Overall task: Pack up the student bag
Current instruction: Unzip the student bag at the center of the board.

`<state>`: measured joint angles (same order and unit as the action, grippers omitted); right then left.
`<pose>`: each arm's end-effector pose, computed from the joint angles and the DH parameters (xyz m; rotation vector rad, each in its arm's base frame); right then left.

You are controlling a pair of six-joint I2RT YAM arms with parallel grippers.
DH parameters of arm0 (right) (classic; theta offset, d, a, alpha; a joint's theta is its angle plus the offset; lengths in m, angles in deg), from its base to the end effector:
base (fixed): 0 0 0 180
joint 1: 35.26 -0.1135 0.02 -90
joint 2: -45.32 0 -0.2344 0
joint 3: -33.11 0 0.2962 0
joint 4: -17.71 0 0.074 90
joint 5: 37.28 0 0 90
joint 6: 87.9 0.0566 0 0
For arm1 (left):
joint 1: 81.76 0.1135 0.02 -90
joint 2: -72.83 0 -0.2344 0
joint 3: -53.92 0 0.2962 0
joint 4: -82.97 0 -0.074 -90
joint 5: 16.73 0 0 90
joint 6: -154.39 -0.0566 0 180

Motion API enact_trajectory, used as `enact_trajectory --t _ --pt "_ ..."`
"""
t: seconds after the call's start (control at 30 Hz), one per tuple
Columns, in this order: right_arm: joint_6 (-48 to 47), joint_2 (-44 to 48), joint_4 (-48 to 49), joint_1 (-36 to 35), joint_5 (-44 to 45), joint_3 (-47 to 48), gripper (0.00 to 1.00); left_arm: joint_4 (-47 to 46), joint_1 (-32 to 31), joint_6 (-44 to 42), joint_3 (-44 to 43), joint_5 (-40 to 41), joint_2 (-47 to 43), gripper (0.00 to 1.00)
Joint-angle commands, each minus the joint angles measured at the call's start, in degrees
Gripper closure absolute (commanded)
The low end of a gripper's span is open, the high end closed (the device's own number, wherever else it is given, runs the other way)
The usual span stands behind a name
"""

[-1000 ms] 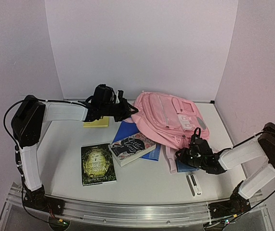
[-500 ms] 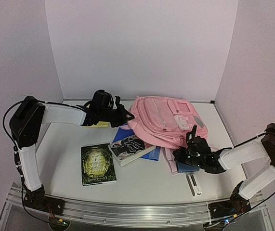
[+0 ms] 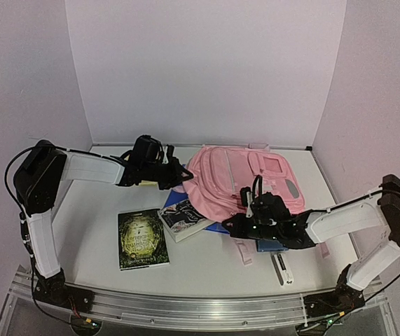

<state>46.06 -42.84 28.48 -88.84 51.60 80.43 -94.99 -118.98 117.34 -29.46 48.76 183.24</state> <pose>0.2067 0.2820 0.0886 -0.2034 2.2647 1.0005 0.3643 -0.3062 0.1376 -0.0239 2.3481 -1.3275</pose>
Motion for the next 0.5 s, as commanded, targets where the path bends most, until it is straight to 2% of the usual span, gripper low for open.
enact_trajectory --t 0.0,0.13,0.27,0.3,0.37,0.47 --pt "-1.41 -3.39 5.04 -4.63 -3.03 8.29 1.00 -2.48 -0.84 -1.81 0.78 -2.95 -1.64 1.00" --pt "-0.85 -6.86 5.11 -6.39 -2.05 11.04 0.98 -2.40 -0.85 -2.49 3.40 -3.29 -2.28 1.00" --pt "-0.34 -6.42 5.01 -7.10 -2.20 11.40 0.80 -1.19 -0.84 -4.48 8.54 0.10 -5.87 0.97" --pt "-0.22 -5.35 4.81 -7.15 -2.09 10.97 0.74 -0.39 -0.84 -5.37 10.00 1.77 -7.17 0.93" --pt "-0.02 -1.90 3.49 -7.23 0.55 9.56 0.61 1.94 -0.84 -7.43 12.24 5.19 -9.90 0.74" --pt "-0.13 5.24 0.10 -7.30 6.48 7.19 0.47 6.06 -0.89 -10.87 15.14 10.24 -14.16 0.51"
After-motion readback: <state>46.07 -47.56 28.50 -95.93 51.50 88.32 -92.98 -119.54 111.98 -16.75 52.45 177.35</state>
